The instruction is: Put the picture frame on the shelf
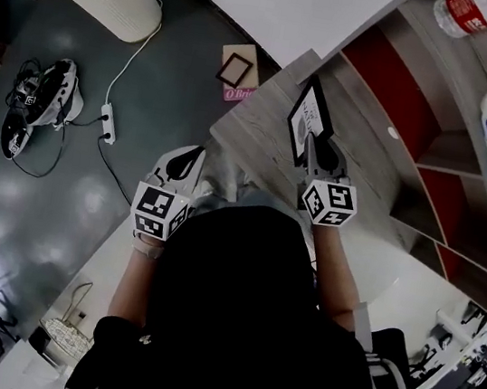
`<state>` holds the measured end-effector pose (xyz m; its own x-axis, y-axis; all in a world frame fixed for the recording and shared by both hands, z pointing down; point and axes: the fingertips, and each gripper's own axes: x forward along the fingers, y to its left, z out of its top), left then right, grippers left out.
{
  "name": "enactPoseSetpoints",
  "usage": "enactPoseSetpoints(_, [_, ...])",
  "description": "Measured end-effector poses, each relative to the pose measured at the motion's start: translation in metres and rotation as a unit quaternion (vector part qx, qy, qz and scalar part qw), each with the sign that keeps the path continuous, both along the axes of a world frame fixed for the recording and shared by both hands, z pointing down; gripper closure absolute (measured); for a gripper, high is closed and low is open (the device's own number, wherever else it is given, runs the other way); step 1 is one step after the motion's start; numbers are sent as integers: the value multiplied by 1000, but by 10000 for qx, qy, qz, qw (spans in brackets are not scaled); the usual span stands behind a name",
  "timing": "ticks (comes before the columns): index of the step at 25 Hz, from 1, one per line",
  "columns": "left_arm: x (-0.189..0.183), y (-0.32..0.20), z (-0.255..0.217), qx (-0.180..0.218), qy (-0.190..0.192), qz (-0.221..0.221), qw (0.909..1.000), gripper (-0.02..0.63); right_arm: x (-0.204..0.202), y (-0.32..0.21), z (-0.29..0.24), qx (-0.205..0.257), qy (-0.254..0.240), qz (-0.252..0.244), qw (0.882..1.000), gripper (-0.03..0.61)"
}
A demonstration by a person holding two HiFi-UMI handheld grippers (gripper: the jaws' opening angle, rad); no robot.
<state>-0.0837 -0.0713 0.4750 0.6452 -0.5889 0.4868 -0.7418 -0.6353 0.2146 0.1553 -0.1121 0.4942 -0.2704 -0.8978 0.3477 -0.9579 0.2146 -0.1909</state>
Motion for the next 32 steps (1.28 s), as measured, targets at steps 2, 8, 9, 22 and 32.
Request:
enactPoseSetpoints(2, [8, 3, 6, -50, -46, -59, 10000, 606, 17, -3, 12, -77, 24, 29, 10000, 528])
enactPoseSetpoints(8, [21, 9, 17, -214, -129, -223, 9994, 606, 54, -20, 38, -168, 158, 96, 9997, 528])
enactPoseSetpoints(9, [23, 9, 19, -234, -140, -237, 9993, 606, 59, -25, 42, -172, 171, 95, 9997, 528])
enactPoseSetpoints(22, [34, 8, 32, -360, -322, -306, 9984, 606, 79, -63, 78, -160, 339, -7, 9993, 528])
enactPoseSetpoints(32, [26, 13, 37, -534, -446, -358, 9969, 606, 111, -78, 119, -697, 922, 350, 9927, 523])
